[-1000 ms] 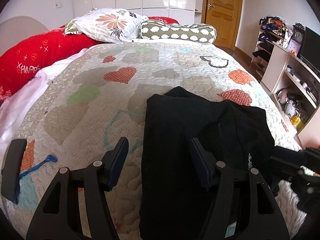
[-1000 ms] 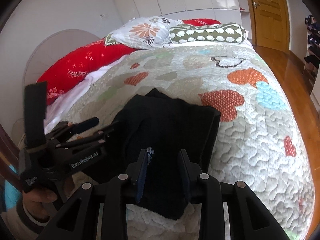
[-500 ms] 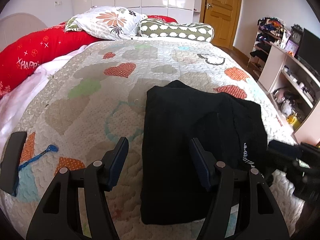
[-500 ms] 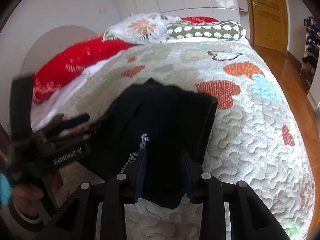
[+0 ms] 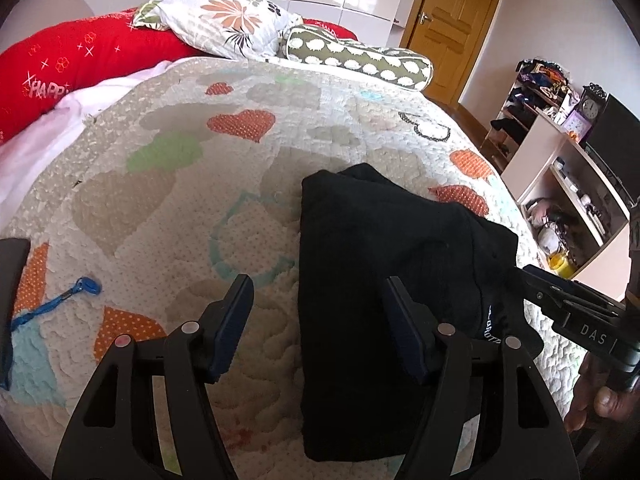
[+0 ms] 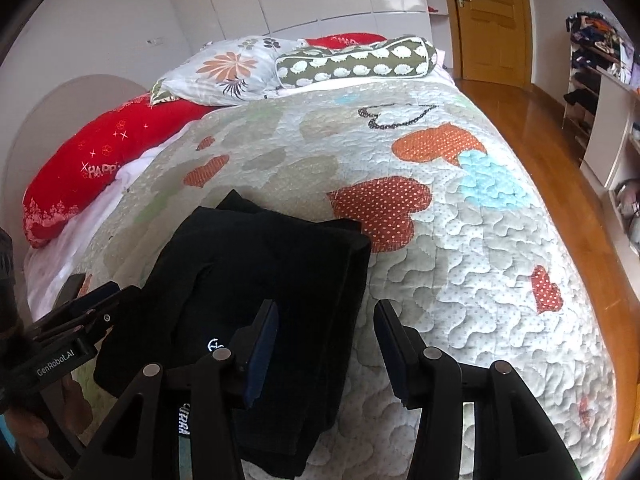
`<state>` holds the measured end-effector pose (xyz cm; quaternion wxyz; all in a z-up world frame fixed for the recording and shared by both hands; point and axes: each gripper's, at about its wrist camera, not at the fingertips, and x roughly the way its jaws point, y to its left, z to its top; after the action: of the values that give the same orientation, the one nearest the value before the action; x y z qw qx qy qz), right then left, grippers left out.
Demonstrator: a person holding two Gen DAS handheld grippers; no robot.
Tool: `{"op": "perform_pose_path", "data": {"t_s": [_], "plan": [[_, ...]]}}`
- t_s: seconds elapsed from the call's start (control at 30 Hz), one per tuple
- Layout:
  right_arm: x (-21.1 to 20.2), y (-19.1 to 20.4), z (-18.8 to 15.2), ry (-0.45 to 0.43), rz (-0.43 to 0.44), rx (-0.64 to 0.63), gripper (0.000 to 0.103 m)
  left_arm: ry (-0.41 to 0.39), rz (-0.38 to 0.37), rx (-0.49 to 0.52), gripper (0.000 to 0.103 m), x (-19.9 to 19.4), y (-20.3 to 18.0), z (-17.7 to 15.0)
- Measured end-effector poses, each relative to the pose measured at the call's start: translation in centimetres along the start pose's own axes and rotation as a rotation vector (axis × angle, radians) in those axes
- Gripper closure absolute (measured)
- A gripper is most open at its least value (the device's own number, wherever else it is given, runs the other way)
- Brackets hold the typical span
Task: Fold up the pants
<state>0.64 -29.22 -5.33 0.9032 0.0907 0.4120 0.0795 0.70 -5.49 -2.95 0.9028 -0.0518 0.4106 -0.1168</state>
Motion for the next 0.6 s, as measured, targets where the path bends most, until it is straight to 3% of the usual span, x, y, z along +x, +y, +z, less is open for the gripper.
{"op": "perform_pose_path", "data": {"t_s": [0.6], "plan": [[1.0, -0.4, 0.4, -0.010, -0.007, -0.013, 0.055, 0.016, 0.000, 0.020, 0.036, 1.1, -0.5, -0.1]]}}
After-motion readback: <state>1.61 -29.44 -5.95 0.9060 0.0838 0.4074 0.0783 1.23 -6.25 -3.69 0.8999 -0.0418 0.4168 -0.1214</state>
